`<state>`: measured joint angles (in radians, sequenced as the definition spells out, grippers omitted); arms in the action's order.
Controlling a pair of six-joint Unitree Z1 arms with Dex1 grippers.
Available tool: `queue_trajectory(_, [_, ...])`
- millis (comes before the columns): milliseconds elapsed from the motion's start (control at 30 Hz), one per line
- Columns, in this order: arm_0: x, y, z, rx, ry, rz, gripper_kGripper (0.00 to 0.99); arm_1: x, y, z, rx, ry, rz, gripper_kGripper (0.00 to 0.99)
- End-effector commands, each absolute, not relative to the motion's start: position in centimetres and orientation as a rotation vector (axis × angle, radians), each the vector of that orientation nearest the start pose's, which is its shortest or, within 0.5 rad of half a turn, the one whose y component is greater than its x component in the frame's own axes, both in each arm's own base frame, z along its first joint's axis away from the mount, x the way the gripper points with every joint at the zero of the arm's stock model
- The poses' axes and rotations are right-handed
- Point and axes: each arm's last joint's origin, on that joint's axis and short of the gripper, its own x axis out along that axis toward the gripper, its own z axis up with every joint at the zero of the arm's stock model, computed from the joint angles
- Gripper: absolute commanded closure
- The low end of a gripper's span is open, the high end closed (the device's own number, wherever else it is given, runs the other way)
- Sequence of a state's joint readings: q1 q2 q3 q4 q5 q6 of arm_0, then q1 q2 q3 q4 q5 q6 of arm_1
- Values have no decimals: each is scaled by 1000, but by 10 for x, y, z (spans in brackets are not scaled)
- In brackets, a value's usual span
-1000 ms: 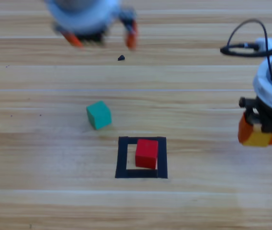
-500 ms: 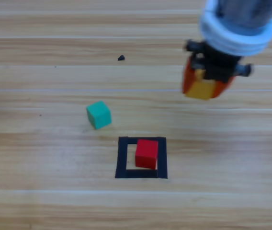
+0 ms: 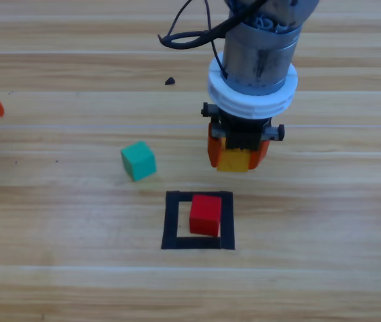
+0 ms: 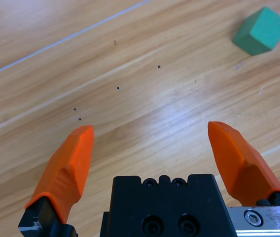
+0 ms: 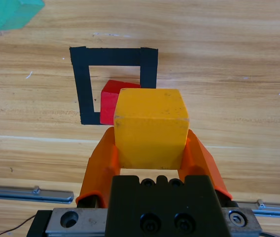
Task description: Stack the blocks in the rectangular block: red at the bottom, yellow in the middle, green on top
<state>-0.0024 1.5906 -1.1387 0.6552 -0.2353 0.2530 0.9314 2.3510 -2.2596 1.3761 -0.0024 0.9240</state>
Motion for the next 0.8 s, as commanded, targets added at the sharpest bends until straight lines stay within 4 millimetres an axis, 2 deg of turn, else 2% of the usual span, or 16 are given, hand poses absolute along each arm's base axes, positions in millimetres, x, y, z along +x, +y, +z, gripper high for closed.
queue_trajectory(33, [296,-9,275,92,1158,-390,0,281,409,231,5,1571,49,970])
queue_trajectory(133, [301,-10,265,104,1186,-406,0,279,413,229,5,1570,54,970])
queue_trajectory(300, [299,-11,253,121,1197,-434,0,272,420,227,-5,1569,65,970])
queue_trajectory(533, [302,-17,252,152,1169,-467,0,267,430,213,-23,1583,59,970])
queue_trajectory(800, [304,-37,244,210,1191,-541,0,267,434,202,-20,1605,43,970])
